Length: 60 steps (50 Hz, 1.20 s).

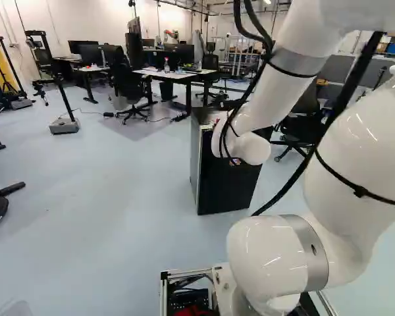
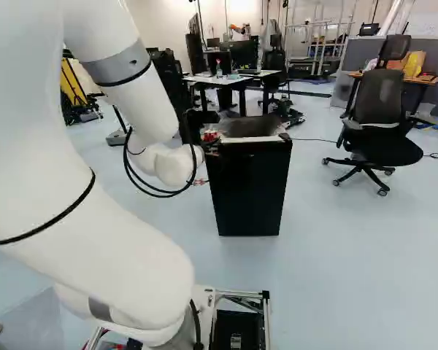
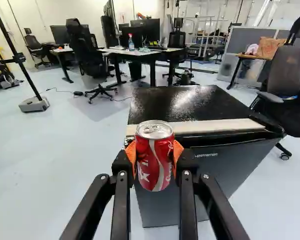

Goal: Grab a drink from the fridge

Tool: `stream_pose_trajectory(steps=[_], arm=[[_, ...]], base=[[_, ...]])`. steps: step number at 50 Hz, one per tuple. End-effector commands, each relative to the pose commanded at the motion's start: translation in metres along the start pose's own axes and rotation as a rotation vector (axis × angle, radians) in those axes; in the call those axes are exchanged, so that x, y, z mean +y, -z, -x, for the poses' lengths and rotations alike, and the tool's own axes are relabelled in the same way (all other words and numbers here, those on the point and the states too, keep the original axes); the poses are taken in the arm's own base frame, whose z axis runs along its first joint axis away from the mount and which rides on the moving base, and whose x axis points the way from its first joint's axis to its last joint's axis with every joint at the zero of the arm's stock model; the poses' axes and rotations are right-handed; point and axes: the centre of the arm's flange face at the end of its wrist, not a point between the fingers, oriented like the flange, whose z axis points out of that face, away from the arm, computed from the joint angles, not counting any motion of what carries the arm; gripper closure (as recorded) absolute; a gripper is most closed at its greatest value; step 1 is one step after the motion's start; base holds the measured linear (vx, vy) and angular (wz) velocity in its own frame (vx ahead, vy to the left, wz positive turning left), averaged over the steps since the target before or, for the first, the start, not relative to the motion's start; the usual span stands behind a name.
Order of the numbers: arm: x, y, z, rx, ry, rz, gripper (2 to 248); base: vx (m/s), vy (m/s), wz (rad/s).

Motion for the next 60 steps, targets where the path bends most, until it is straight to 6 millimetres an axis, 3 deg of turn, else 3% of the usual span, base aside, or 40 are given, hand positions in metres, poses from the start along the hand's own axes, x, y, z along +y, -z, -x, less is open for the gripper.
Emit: stream_pose_trajectory(steps=[29, 60], arm=[[-0.012, 0.051, 0.032, -0.04, 0.003, -0.028, 157], [-0.015, 0.069, 0.044, -0.054, 0.005, -0.038, 157]], base=[[0.0, 0.0, 0.0], [0.0, 0.0, 0.0]])
